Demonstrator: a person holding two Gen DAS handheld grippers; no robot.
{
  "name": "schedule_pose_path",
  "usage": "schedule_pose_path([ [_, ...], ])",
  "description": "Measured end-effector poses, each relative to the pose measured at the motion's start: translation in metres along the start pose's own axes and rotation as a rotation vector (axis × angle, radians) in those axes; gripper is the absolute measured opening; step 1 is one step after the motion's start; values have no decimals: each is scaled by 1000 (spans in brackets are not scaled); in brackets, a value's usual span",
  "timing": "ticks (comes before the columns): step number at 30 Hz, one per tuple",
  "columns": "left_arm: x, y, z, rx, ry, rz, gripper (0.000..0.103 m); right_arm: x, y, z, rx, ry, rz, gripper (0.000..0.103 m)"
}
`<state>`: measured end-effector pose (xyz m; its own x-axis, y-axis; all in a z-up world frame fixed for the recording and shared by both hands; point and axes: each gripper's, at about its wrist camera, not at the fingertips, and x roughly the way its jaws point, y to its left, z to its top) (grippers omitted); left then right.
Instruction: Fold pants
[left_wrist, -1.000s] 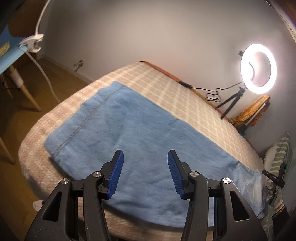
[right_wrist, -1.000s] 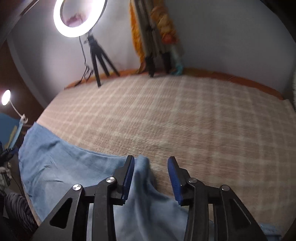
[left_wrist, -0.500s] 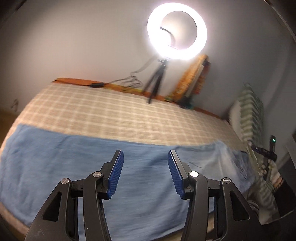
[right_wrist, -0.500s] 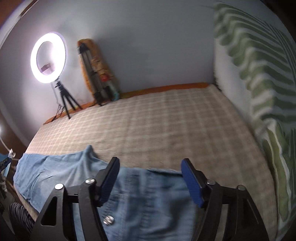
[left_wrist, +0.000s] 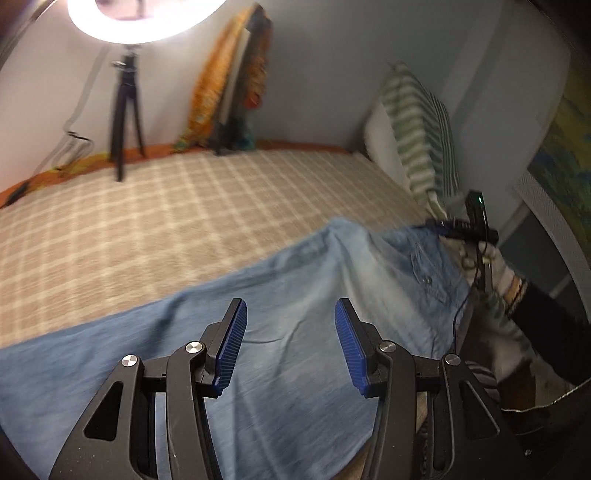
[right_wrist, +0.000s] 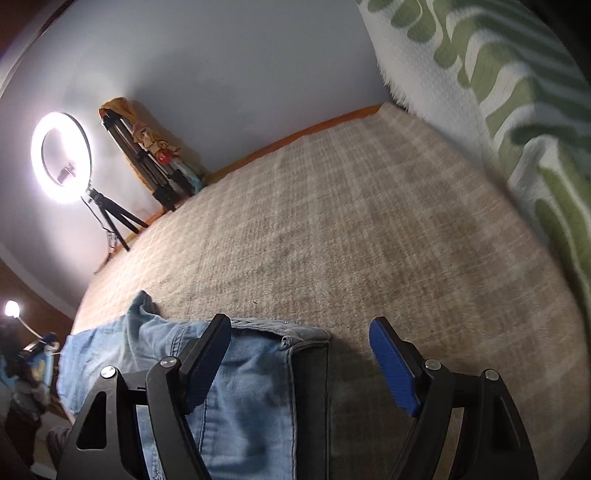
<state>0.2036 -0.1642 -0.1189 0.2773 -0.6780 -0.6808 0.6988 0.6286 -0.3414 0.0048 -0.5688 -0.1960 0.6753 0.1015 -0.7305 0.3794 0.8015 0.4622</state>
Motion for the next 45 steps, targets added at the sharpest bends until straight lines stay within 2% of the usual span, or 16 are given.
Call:
schedule_pose_path([
  [3,36,-7,0,23,80,-45,48,9,-4,-1,11,10,63,82],
  [6,66,-10,-3,27,145,-46,48,22,-5,-3,4,54,116,85],
  [11,83,-8,-8,16,174,-35,48,29,1,-6,-55,66,136,86],
  [14,92,-10,-10,23,191,-28,48,33,4,-6,-65,70,130,75],
  [16,94,-10,-12,33,194,-20,48,34,6,-6,-64,67,120,62],
  [17,95,-11,-13,38,193,-15,48,34,6,-7,-59,64,118,40],
  [18,96,-11,-14,43,190,-11,48,35,6,-8,-38,74,148,30],
  [22,96,-13,-15,64,183,5,48,25,24,-11,-57,42,116,22],
  [24,97,-15,-15,80,181,16,48,10,37,-7,-71,2,53,18],
  [27,99,-17,-16,100,177,27,48,-14,38,-2,-90,-69,-28,17],
  [31,99,-16,-15,99,171,30,48,6,21,-7,-35,-9,-110,17],
  [35,90,-12,-15,89,157,46,48,24,20,-8,-23,-2,-138,19],
  [37,75,-6,-14,65,127,58,48,26,21,-7,-38,-1,-154,23],
  [39,56,2,-13,24,87,71,48,26,24,-6,-59,7,-196,37],
  [44,0,23,-16,-64,-16,136,48,10,33,-3,-86,2,-274,44],
  [45,-15,28,-19,-86,-41,153,48,7,37,-3,-99,-6,-286,49],
])
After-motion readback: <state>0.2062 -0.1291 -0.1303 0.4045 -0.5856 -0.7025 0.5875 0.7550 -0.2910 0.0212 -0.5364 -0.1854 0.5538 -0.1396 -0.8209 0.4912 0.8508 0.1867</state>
